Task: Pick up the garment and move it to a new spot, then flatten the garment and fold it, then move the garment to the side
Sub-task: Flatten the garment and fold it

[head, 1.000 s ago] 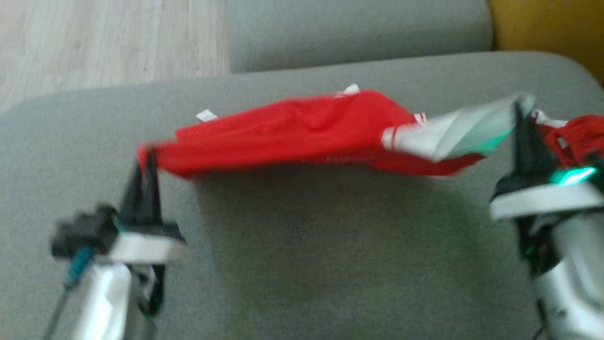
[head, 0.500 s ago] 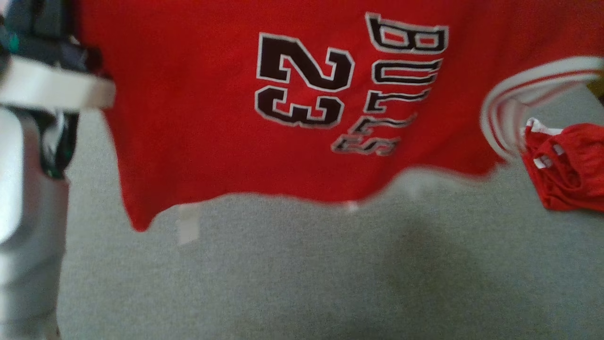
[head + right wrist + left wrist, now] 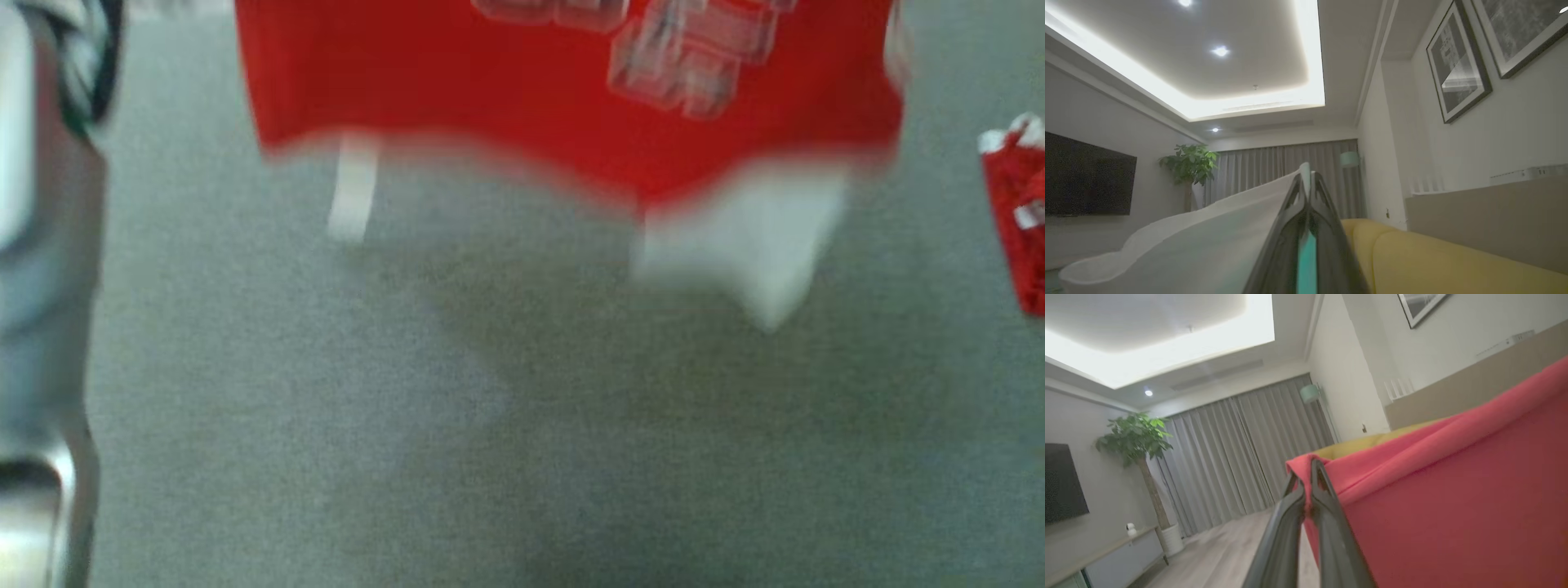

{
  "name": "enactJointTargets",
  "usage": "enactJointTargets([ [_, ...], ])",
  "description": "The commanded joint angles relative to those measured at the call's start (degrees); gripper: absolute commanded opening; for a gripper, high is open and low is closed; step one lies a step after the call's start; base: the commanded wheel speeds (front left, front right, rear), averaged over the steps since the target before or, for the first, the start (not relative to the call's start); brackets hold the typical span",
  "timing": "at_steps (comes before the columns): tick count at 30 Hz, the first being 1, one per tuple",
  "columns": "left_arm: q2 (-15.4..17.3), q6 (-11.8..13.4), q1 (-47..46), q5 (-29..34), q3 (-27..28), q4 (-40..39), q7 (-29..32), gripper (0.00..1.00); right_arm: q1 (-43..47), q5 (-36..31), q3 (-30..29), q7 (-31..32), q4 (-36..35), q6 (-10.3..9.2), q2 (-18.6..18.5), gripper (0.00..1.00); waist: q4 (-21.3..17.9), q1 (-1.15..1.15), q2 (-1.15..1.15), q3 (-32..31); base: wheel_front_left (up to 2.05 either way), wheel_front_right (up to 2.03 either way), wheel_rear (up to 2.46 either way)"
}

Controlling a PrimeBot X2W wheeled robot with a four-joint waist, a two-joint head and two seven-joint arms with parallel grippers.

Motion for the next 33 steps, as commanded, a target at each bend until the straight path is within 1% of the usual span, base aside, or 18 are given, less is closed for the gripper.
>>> enactJointTargets([
  [1, 1.99, 0.93, -5.60, 0.86, 1.65, -0.82, -2.12, 0.00, -4.74, -1.15, -1.45, -1.52, -0.01, -0.05, 0.21, 0.00, -0.32, -0.03, 0.00, 4.10, 0.00, 0.00, 0.00],
  [3, 1.38, 1.74, -8.13, 1.49, 1.52, 0.80, -5.04, 0.00, -7.51, -2.06, -2.80, -2.87, 2.68, -0.05, 0.16, 0.00, -0.47, -0.03, 0.00, 4.82, 0.00, 0.00, 0.00],
  [5, 0.87, 2.29, -8.55, 1.47, 1.51, 2.62, -7.04, 0.00, -8.45, -1.79, -3.57, -3.74, 4.63, -0.05, 0.35, 0.00, -0.87, -0.03, 0.00, 5.14, 0.00, 0.00, 0.00],
  [7, 0.42, 2.70, -6.71, 0.76, 1.76, 4.69, -8.60, 0.00, -7.20, -1.10, -3.17, -4.27, 5.95, -0.05, 0.24, 0.00, -1.44, -0.03, 0.00, 5.24, 0.00, 0.00, 0.00],
  [9, 0.10, 3.40, -3.36, -0.10, 2.29, 6.61, -10.44, 0.00, -4.10, 0.33, -1.95, -4.61, 6.47, -0.05, -0.18, 0.00, -2.00, -0.03, 0.00, 5.19, 0.00, 0.00, 0.00],
  [13, -0.19, 3.73, 6.24, -1.05, 2.10, 9.84, -13.76, 0.00, 7.04, 4.22, 2.24, -4.93, 5.64, -0.05, -1.53, 0.00, -3.25, -0.03, 0.00, 5.06, 0.00, 0.00, 0.00],
  [16, -1.67, 4.24, 15.45, -3.31, 3.14, 12.34, -15.02, 0.00, 17.67, 8.36, 5.61, -5.03, 3.66, -0.05, -2.16, 0.00, -4.06, -0.03, 0.00, 4.25, 0.00, 0.00, 0.00],
  [18, -2.92, 4.25, 21.41, -4.30, 3.43, 13.81, -15.34, 0.00, 24.82, 11.82, 6.55, -5.09, 1.98, -0.05, -2.41, 0.00, -4.54, -0.03, 0.00, 3.44, 0.00, 0.00, 0.00],
  [20, -4.64, 4.34, 27.00, -5.06, 4.12, 13.22, -15.41, 0.00, 32.03, 14.66, 7.34, -5.13, 0.08, -0.05, -2.57, 0.00, -5.03, -0.03, 0.00, 2.46, 0.00, 0.00, 0.00],
  [23, -7.29, 4.65, 34.90, -5.29, 5.38, 11.68, -15.43, 0.00, 41.64, 18.25, 7.07, -5.16, -2.89, -0.05, -2.34, 0.00, -5.62, -0.03, 0.00, 0.62, 0.00, 0.00, 0.00],
  [25, -8.84, 4.70, 39.67, -5.45, 6.72, 10.68, -15.44, 0.00, 47.13, 19.41, 6.74, -5.16, -4.78, -0.05, -2.08, 0.00, -6.08, -0.03, 0.00, -0.74, 0.00, 0.00, 0.00],
  [26, -8.84, 4.70, 39.67, -5.45, 6.72, 10.68, -15.44, 0.00, 47.13, 19.41, 6.74, -5.16, -4.78, -0.05, -2.08, 0.00, -6.08, -0.03, 0.00, -0.74, 0.00, 0.00, 0.00],
  [30, -11.27, 4.47, 47.62, -5.28, 9.31, 9.07, -15.44, 0.00, 56.00, 20.26, 6.24, -5.17, -7.89, -0.05, -0.98, 0.00, -6.98, -0.03, 0.00, -3.53, 0.00, 0.00, 0.00],
  [33, -12.68, 3.86, 52.68, -5.18, 10.85, 7.99, -15.44, 0.00, 61.48, 20.56, 4.86, -5.17, -9.01, -0.05, 0.07, 0.00, -7.26, -0.03, 0.00, -5.67, 0.00, 0.00, 0.00],
])
